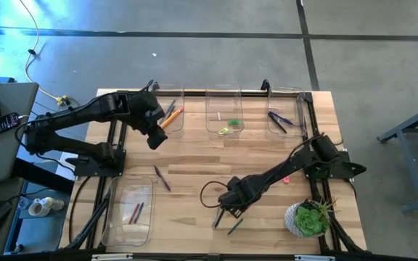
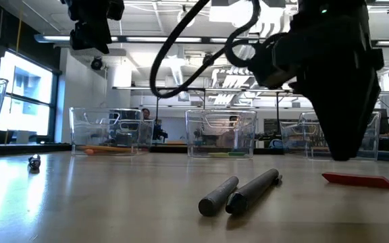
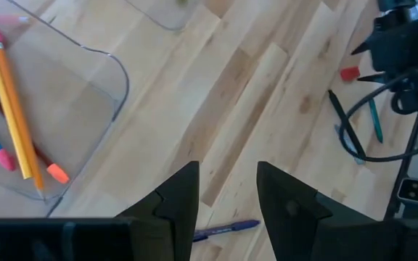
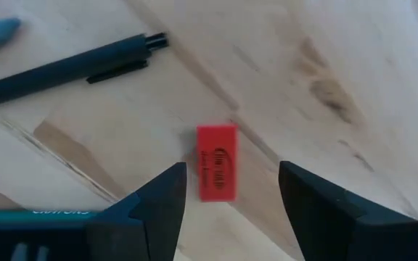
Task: Sort crayons/erasers/pens/pencils in bins
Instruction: Put the red eraser into the top middle transparent bin
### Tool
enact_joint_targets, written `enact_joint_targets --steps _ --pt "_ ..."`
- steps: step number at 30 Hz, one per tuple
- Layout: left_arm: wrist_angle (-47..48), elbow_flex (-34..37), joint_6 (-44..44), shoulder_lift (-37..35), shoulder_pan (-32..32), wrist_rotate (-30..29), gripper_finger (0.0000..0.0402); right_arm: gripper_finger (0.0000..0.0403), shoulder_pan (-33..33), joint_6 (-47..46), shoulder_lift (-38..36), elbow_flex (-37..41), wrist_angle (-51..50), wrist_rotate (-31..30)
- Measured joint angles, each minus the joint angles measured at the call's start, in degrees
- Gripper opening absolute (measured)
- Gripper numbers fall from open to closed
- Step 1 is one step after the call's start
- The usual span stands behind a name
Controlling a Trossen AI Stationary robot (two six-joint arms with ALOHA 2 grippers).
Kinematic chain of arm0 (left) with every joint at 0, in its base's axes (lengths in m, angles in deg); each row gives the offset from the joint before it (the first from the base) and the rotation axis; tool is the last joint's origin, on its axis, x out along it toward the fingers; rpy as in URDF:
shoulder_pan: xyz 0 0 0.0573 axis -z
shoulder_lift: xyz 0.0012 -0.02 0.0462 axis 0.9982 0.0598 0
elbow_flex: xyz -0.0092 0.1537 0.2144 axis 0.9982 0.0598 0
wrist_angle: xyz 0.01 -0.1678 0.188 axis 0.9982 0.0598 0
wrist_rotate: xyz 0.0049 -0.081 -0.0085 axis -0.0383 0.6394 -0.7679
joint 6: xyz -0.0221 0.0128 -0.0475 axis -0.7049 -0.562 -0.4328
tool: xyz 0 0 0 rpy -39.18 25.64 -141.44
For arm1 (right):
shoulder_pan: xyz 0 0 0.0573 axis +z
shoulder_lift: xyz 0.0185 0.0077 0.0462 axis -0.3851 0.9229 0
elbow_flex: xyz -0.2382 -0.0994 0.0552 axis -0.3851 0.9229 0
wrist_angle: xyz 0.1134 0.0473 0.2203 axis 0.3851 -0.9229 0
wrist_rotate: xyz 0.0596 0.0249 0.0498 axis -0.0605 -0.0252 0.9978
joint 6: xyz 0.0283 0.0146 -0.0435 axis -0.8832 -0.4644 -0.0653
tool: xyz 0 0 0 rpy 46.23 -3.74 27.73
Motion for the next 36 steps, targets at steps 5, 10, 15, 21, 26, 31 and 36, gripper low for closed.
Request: enact_joint_targets --steps 5,10,15,21,26,31,36 --pt "0.0 0.0 0.0 0.0 1.3 0.0 0.0129 0.0211 0.0 1.4 2.4 0.0 1.7 1.0" --pt "0.0 0.0 0.0 0.0 1.3 -0.1 0.0129 0.0205 0.0 1.3 4.0 -0.2 1.6 2.4" --pt "0.0 0.0 0.0 0.0 1.3 -2.0 0.0129 0.0166 0.0 1.4 4.8 -0.3 2.4 2.9" --pt "0.0 0.0 0.0 0.0 1.3 -3.2 0.0129 0.0102 0.0 1.0 5.0 -0.2 3.0 3.3" --pt "0.0 0.0 0.0 0.0 1.3 -3.2 0.0129 0.0057 0.0 1.6 4.8 -0.2 2.8 3.4" --pt "0.0 0.0 0.0 0.0 1.3 -3.2 0.0129 0.0041 -0.1 3.8 3.9 -0.1 2.4 3.3" --pt "0.0 0.0 0.0 0.0 1.3 -3.2 0.0129 0.0040 -0.3 4.2 1.9 0.2 1.2 1.1"
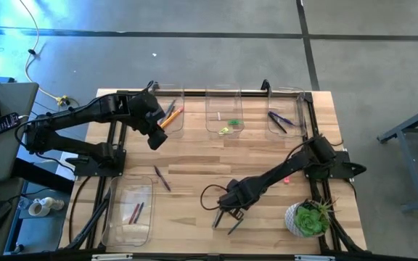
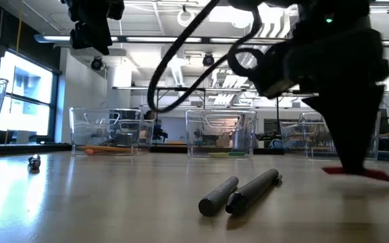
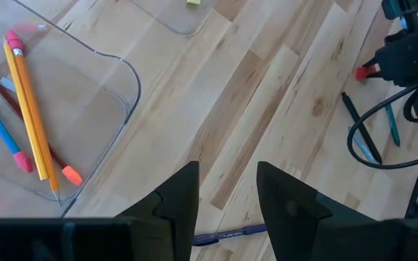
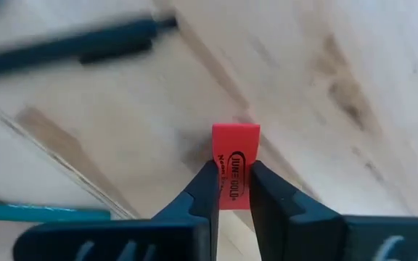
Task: Sort crayons/erasers/pens/pencils in bins
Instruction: Put the red eraser into the top middle transparent bin
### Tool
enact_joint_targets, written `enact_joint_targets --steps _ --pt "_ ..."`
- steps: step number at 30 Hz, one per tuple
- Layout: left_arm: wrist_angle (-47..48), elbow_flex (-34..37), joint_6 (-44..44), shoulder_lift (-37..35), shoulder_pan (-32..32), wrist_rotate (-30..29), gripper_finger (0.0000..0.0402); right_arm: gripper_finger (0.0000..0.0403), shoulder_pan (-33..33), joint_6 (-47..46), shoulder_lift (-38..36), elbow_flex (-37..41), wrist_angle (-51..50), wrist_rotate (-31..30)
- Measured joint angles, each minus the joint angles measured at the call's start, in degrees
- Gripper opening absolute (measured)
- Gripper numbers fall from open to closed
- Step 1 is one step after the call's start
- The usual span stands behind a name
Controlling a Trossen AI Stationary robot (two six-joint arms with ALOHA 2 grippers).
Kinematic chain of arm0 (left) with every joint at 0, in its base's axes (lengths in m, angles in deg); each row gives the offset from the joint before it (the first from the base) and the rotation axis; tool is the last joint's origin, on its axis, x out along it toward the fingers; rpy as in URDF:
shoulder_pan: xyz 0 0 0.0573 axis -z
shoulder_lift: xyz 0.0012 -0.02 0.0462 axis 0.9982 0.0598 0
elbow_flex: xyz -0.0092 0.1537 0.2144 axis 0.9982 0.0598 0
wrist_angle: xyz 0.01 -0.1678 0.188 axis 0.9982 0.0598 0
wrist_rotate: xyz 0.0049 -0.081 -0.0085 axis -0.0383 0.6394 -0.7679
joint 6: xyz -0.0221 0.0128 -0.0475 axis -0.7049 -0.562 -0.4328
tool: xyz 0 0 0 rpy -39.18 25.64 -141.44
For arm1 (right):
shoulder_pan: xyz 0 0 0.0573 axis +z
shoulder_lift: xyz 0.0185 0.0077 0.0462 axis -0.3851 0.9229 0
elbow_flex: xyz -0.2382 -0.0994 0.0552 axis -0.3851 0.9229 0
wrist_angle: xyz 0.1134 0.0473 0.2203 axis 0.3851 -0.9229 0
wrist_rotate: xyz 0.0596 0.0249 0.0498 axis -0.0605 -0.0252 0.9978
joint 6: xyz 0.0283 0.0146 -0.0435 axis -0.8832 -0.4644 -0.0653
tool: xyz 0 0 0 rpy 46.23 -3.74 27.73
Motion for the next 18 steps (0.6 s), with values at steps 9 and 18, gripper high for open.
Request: enact_joint_targets --steps 9,18 --pt "0.0 0.0 0.0 0.0 0.0 0.0 0.0129 0.0040 -2.7 3.6 -4.7 -0.1 0.6 -1.9" --pt "-0.1 0.0 0.0 0.0 0.0 0.0 0.0129 0.0041 -10.2 10.3 -11.5 -0.2 1.4 -7.1"
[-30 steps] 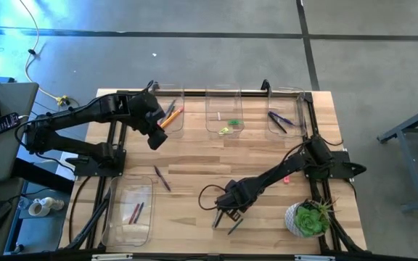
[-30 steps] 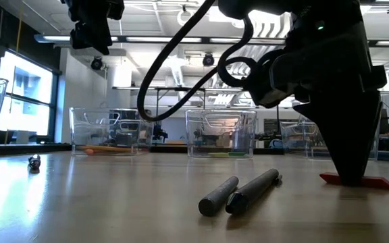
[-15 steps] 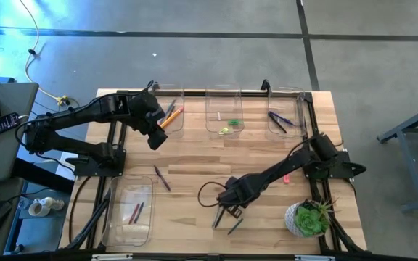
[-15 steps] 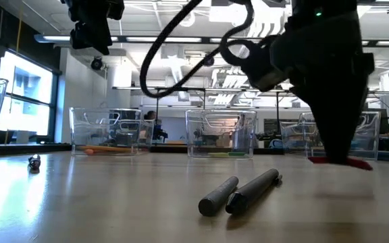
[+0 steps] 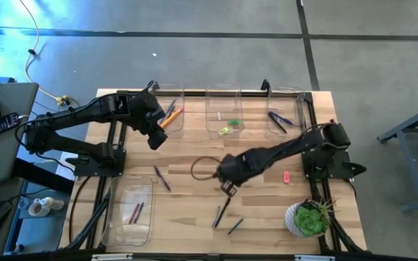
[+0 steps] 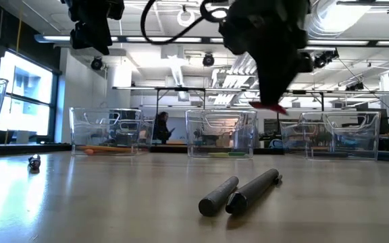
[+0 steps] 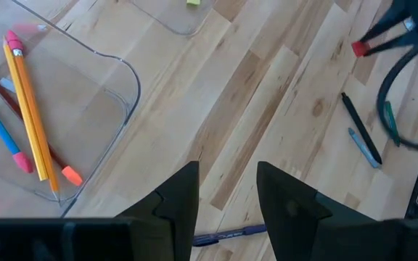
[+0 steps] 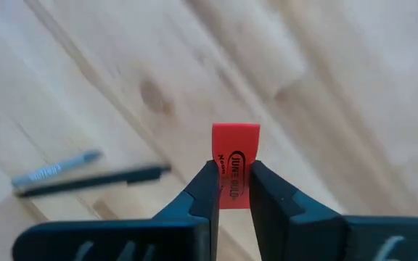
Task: Sort crayons/erasers/pens/pencils in bins
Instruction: Put the red eraser into the top middle transparent bin
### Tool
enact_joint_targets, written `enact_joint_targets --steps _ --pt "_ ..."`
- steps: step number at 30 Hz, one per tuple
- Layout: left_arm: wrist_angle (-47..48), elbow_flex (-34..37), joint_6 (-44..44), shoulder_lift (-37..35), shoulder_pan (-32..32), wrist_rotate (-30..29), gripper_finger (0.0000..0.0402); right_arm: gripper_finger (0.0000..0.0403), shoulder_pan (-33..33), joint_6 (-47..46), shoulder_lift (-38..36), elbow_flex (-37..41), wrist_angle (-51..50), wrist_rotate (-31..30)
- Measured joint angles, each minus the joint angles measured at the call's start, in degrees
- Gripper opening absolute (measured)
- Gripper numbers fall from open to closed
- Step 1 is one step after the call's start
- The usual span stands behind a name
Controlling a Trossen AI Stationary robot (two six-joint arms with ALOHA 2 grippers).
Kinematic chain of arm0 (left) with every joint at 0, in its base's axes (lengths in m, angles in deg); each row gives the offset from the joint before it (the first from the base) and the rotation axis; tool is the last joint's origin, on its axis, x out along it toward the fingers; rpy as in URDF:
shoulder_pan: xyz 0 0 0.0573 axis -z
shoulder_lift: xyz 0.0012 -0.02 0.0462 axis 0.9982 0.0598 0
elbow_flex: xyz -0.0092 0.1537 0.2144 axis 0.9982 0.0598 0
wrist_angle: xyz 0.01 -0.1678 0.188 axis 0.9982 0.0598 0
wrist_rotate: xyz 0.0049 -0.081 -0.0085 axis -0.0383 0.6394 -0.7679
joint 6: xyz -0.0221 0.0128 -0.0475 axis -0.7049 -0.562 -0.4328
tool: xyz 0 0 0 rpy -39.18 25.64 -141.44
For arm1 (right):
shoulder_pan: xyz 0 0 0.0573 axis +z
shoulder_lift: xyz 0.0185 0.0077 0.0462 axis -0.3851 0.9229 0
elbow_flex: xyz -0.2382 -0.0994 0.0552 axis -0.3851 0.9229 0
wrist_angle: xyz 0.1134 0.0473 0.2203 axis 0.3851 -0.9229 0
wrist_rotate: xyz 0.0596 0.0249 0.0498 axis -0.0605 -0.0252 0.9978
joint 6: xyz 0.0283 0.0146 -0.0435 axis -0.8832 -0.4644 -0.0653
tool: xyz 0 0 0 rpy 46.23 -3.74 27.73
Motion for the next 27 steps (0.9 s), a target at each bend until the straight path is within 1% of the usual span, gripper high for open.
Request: enact_joint_targets --steps 11,13,15,20,24,27 --pt "0.0 0.0 0.0 0.0 0.0 0.0 0.0129 0.0041 -10.9 13.2 -7.5 0.0 7.3 -4.5" --pt "0.0 0.0 -1.3 0.0 0.0 0.0 0.0129 0.0041 -13.0 16.4 -8.4 0.0 8.8 -4.7" --pt "0.0 0.0 -3.6 0.0 0.0 -0.7 0.0129 0.0041 -15.2 20.1 -9.3 0.0 10.5 -4.8" --pt "0.0 0.0 -10.1 0.0 0.5 -4.7 0.0136 0.0041 -21.0 31.7 -9.9 -0.1 15.2 -4.8" --pt "0.0 0.0 -16.8 0.0 2.4 -7.9 0.0154 0.0041 -25.6 42.1 -9.5 -0.1 17.3 -4.4" --pt "0.0 0.0 -24.5 0.7 4.6 -10.2 0.0173 0.0041 -29.3 48.6 -9.5 -0.1 18.3 -3.9"
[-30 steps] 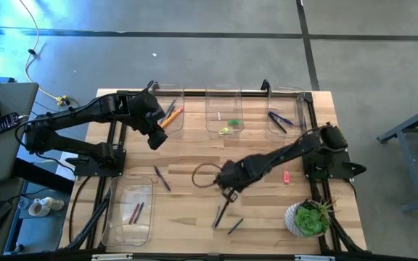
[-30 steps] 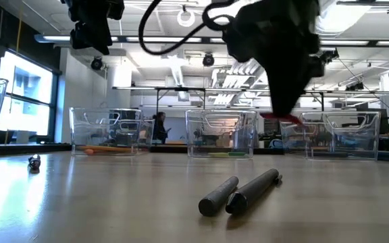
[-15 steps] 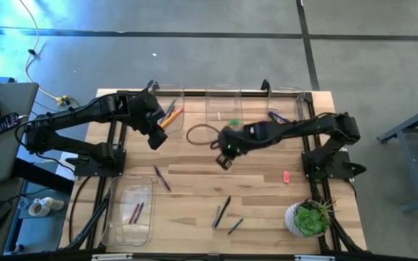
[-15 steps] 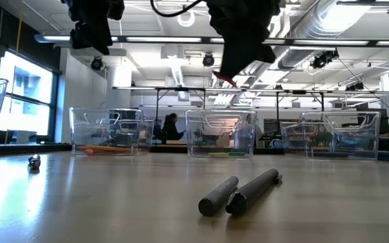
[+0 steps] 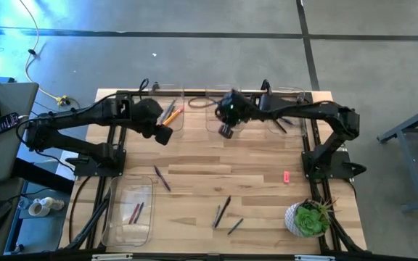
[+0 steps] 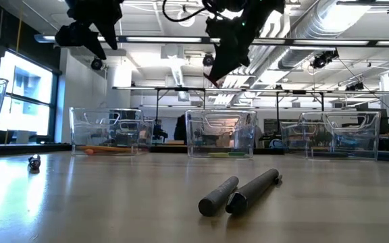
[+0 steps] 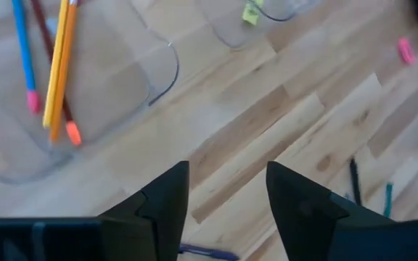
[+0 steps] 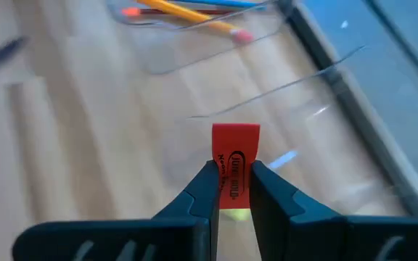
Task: Sort crayons/erasers/pens/pencils in bins
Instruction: Put the red eraser into the top middle transparent bin, then put the purple pen into the top right transparent bin
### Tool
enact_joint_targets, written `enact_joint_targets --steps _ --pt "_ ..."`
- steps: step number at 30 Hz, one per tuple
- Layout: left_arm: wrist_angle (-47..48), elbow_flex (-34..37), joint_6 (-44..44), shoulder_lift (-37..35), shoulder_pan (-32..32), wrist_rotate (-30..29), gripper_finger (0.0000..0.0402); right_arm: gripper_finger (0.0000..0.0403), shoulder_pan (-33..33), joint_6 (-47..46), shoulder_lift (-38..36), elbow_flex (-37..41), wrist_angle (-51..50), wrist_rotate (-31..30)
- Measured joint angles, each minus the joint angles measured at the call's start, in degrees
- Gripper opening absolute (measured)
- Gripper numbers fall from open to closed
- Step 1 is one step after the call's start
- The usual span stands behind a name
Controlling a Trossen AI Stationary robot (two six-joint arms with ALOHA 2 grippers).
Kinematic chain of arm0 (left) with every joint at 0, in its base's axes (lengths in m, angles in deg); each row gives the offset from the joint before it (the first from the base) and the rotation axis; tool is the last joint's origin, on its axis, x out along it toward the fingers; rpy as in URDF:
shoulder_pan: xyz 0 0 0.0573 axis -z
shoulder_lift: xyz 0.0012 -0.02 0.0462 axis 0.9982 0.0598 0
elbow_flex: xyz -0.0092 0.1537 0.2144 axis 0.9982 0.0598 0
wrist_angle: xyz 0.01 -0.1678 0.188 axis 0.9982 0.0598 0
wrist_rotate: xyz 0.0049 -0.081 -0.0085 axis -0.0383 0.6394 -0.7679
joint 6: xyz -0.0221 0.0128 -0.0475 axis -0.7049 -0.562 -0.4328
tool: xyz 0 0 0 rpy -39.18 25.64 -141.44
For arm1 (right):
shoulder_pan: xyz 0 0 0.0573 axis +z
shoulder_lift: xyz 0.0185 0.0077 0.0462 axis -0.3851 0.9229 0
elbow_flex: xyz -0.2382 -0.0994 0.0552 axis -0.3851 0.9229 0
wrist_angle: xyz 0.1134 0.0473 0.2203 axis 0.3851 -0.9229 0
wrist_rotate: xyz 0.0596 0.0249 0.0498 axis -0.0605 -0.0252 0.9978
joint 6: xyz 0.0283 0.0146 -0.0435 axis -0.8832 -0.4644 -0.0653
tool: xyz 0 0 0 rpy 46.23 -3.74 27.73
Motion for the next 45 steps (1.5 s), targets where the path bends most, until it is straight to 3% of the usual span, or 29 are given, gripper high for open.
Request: enact_joint_targets --steps 5,11,26,40,45 --pt "0.0 0.0 -11.9 1.9 3.8 -2.3 0.0192 0.0041 -6.1 9.3 1.8 0.0 0.7 2.7" --pt "0.0 0.0 -23.3 7.1 8.3 -4.6 0.0186 0.0041 -10.9 15.1 5.8 0.0 0.4 7.1" --pt "0.0 0.0 -45.7 21.7 17.2 -3.3 0.0159 0.0044 -13.3 19.3 9.5 0.0 0.5 6.4" --pt "5.2 0.0 -60.7 29.1 22.1 -2.3 0.0158 0.0153 -13.3 20.8 9.5 0.0 0.5 6.0" --pt "6.9 0.0 -63.6 32.0 22.9 -2.2 0.0158 0.0173 -13.3 21.7 9.5 0.0 0.5 4.2"
